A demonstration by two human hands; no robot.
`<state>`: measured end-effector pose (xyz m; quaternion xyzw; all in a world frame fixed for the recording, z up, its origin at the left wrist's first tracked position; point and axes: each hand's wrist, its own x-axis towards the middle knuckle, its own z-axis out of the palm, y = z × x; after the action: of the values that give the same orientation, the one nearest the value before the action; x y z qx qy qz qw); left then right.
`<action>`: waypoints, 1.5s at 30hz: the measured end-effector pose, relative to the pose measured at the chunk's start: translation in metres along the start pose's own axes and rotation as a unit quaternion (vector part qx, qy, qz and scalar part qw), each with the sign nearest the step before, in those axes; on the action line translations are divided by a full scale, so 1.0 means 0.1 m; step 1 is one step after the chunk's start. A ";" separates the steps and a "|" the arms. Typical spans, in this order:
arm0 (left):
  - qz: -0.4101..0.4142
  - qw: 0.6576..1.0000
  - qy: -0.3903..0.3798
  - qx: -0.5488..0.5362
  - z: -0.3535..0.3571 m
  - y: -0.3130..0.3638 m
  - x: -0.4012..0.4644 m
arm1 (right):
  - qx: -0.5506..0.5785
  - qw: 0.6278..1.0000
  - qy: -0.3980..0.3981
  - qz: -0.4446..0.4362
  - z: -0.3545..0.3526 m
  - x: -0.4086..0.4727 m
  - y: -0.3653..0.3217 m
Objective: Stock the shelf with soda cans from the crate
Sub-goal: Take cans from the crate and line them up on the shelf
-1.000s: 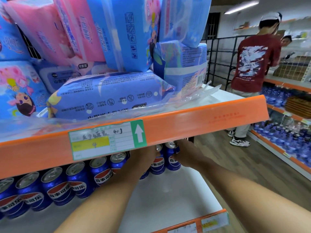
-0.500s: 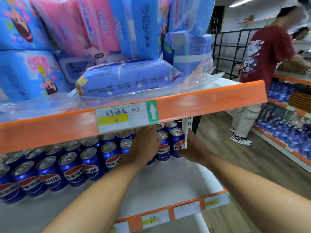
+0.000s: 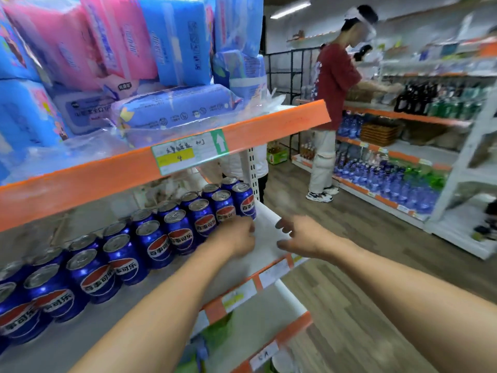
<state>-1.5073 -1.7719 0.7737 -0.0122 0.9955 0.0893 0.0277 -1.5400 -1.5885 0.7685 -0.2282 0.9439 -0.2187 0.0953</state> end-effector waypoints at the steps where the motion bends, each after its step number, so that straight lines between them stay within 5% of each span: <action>1: 0.025 1.000 -0.003 -0.009 0.05 0.11 -0.05 | 0.000 1.000 0.011 0.008 0.01 -0.17 0.03; 10: 0.212 0.976 -0.050 -0.014 0.53 1.17 -0.67 | 0.008 0.988 0.042 0.146 0.06 -1.74 0.54; 26: 0.381 0.912 -0.152 -0.027 1.52 3.21 -1.62 | 0.015 0.932 0.060 0.356 0.16 -4.22 1.53; 34: 0.357 0.919 -0.164 -0.024 1.97 3.83 -2.10 | 0.016 0.931 0.007 0.364 0.21 -5.09 2.21; 45: 0.130 0.978 -0.143 -0.076 2.29 3.87 -3.01 | -0.009 0.965 -0.123 0.232 0.25 -5.63 2.89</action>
<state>-1.2059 -1.3441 0.6343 0.1277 0.9647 0.1680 0.1574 -1.1514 -1.1006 0.6600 -0.0287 0.9540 -0.1522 0.2567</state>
